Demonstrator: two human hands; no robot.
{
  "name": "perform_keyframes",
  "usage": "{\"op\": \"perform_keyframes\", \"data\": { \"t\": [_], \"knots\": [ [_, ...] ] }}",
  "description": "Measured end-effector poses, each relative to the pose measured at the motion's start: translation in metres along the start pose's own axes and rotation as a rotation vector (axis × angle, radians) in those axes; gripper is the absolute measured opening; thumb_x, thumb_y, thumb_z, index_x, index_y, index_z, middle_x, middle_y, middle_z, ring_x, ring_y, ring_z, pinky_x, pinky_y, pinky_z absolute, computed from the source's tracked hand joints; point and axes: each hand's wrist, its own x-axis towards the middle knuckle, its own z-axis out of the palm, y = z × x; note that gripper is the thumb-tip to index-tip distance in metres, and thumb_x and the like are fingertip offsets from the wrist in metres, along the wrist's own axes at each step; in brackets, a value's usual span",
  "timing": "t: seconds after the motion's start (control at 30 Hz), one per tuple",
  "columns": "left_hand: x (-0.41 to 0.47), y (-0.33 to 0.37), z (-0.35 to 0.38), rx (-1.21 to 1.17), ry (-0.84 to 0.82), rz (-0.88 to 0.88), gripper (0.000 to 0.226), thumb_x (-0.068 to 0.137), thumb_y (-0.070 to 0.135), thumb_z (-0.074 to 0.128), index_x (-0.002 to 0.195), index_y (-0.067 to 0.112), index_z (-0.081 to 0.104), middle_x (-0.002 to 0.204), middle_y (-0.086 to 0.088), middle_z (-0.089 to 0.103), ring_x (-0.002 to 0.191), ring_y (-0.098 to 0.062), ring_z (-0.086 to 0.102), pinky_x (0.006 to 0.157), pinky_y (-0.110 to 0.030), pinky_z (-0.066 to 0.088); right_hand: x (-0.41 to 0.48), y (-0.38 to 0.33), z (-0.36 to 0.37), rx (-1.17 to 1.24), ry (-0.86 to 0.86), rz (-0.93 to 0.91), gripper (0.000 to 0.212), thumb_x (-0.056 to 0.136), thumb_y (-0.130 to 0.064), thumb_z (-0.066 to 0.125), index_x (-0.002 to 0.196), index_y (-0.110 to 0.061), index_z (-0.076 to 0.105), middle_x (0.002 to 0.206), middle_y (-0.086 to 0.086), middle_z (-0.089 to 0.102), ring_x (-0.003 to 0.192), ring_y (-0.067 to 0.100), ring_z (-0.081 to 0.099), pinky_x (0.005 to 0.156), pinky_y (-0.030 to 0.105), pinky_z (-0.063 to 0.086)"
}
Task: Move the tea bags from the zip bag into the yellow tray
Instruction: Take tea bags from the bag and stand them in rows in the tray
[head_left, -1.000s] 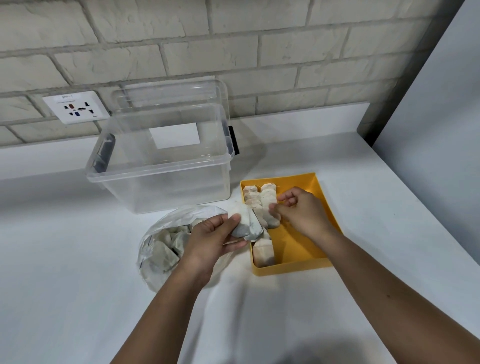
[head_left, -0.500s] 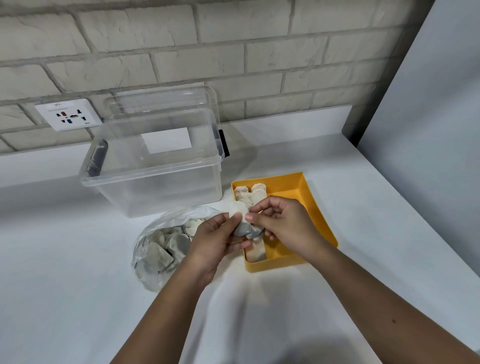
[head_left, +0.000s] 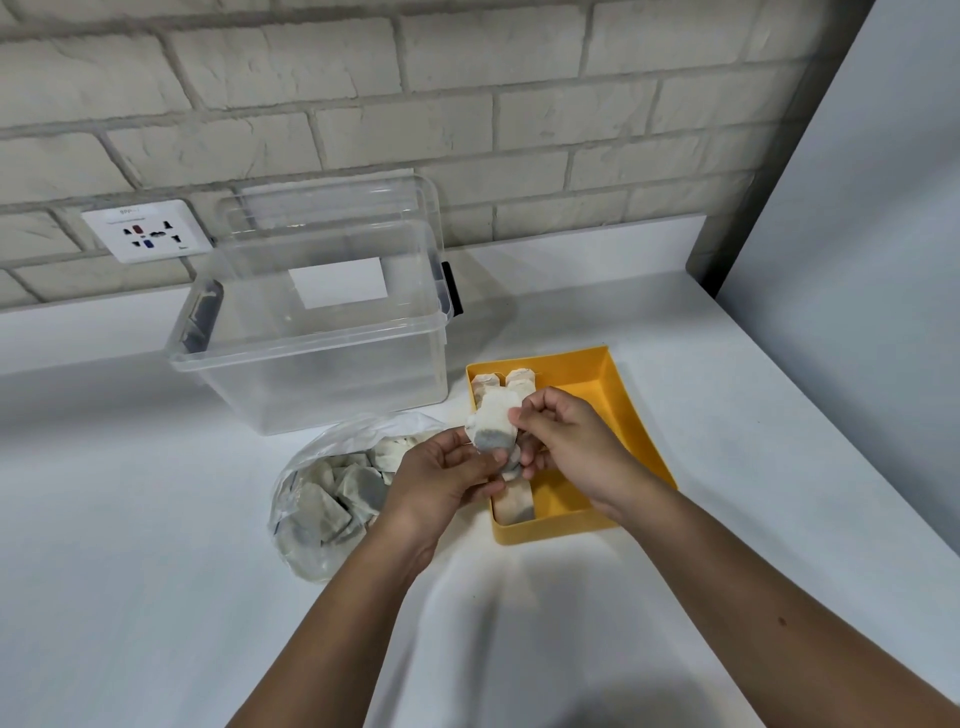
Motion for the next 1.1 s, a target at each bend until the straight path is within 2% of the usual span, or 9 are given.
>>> {"op": "perform_keyframes", "data": {
  "t": [0.23, 0.33, 0.4, 0.5, 0.6, 0.7, 0.83, 0.9, 1.1],
  "knots": [
    [0.006, -0.005, 0.001, 0.065, 0.026, 0.019, 0.025, 0.083, -0.002, 0.074, 0.106, 0.007, 0.071, 0.097, -0.012, 0.077, 0.082, -0.016, 0.074, 0.072, -0.024, 0.061, 0.008, 0.002, -0.011, 0.028, 0.069, -0.011, 0.009, 0.096, -0.015, 0.058, 0.092, -0.008, 0.053, 0.061, 0.006, 0.060, 0.048, 0.015, 0.055, 0.050, 0.023, 0.048],
    [0.008, -0.005, -0.005, 0.042, 0.051, 0.027, 0.022, 0.084, -0.002, 0.072, 0.105, 0.006, 0.070, 0.094, -0.009, 0.078, 0.081, -0.017, 0.075, 0.075, -0.027, 0.061, 0.016, 0.003, -0.025, -0.041, 0.166, -0.036, 0.009, 0.095, -0.011, 0.059, 0.103, -0.007, 0.056, 0.072, 0.007, 0.063, 0.052, 0.012, 0.057, 0.051, 0.023, 0.051],
    [0.010, -0.003, -0.011, 0.029, 0.074, 0.049, 0.016, 0.086, -0.003, 0.070, 0.101, 0.004, 0.069, 0.087, -0.007, 0.077, 0.076, -0.015, 0.074, 0.072, -0.026, 0.061, 0.024, 0.010, -0.037, -0.184, 0.212, -0.024, 0.016, 0.094, -0.011, 0.061, 0.109, -0.011, 0.057, 0.082, 0.007, 0.066, 0.058, 0.012, 0.060, 0.056, 0.027, 0.056],
    [0.013, -0.001, -0.019, 0.021, 0.101, 0.078, 0.019, 0.088, -0.004, 0.067, 0.106, -0.006, 0.066, 0.092, -0.013, 0.074, 0.076, -0.016, 0.074, 0.070, -0.024, 0.062, 0.032, 0.026, -0.046, -0.366, 0.170, 0.068, 0.021, 0.092, -0.012, 0.065, 0.112, -0.011, 0.059, 0.082, 0.008, 0.068, 0.061, 0.018, 0.063, 0.066, 0.035, 0.058],
    [0.015, -0.001, -0.022, 0.031, 0.110, 0.079, 0.024, 0.088, -0.003, 0.067, 0.110, -0.012, 0.063, 0.093, -0.016, 0.073, 0.078, -0.018, 0.074, 0.071, -0.026, 0.062, 0.039, 0.037, -0.043, -0.463, 0.133, 0.133, 0.021, 0.091, -0.012, 0.066, 0.110, -0.012, 0.059, 0.088, 0.009, 0.069, 0.063, 0.019, 0.065, 0.066, 0.033, 0.059],
    [0.015, -0.003, -0.023, 0.042, 0.115, 0.070, 0.020, 0.089, -0.001, 0.067, 0.106, -0.011, 0.064, 0.091, -0.016, 0.072, 0.078, -0.019, 0.074, 0.073, -0.027, 0.063, 0.045, 0.037, -0.041, -0.465, 0.159, 0.137, 0.019, 0.092, -0.012, 0.063, 0.110, -0.011, 0.058, 0.089, 0.010, 0.068, 0.061, 0.019, 0.064, 0.065, 0.034, 0.059],
    [0.015, -0.005, -0.024, 0.045, 0.112, 0.065, 0.012, 0.089, -0.001, 0.067, 0.101, -0.003, 0.067, 0.082, -0.006, 0.075, 0.076, -0.015, 0.074, 0.069, -0.024, 0.061, 0.041, 0.027, -0.043, -0.393, 0.060, 0.188, 0.015, 0.089, -0.004, 0.060, 0.104, -0.009, 0.060, 0.070, 0.010, 0.066, 0.052, 0.018, 0.059, 0.054, 0.029, 0.054],
    [0.015, -0.005, -0.025, 0.044, 0.116, 0.062, 0.012, 0.089, -0.001, 0.067, 0.101, -0.003, 0.067, 0.082, -0.006, 0.075, 0.077, -0.016, 0.074, 0.070, -0.025, 0.062, 0.040, 0.026, -0.041, -0.402, -0.005, 0.229, 0.016, 0.090, -0.002, 0.059, 0.105, -0.008, 0.058, 0.069, 0.011, 0.064, 0.049, 0.017, 0.058, 0.050, 0.026, 0.052],
    [0.015, -0.007, -0.023, 0.055, 0.128, 0.052, 0.022, 0.089, 0.000, 0.067, 0.108, -0.010, 0.065, 0.091, -0.014, 0.074, 0.082, -0.020, 0.073, 0.073, -0.027, 0.062, 0.050, 0.038, -0.041, -0.490, 0.119, 0.121, 0.014, 0.092, -0.007, 0.062, 0.103, -0.012, 0.055, 0.082, 0.010, 0.066, 0.064, 0.021, 0.065, 0.065, 0.035, 0.058]
  ]
}}
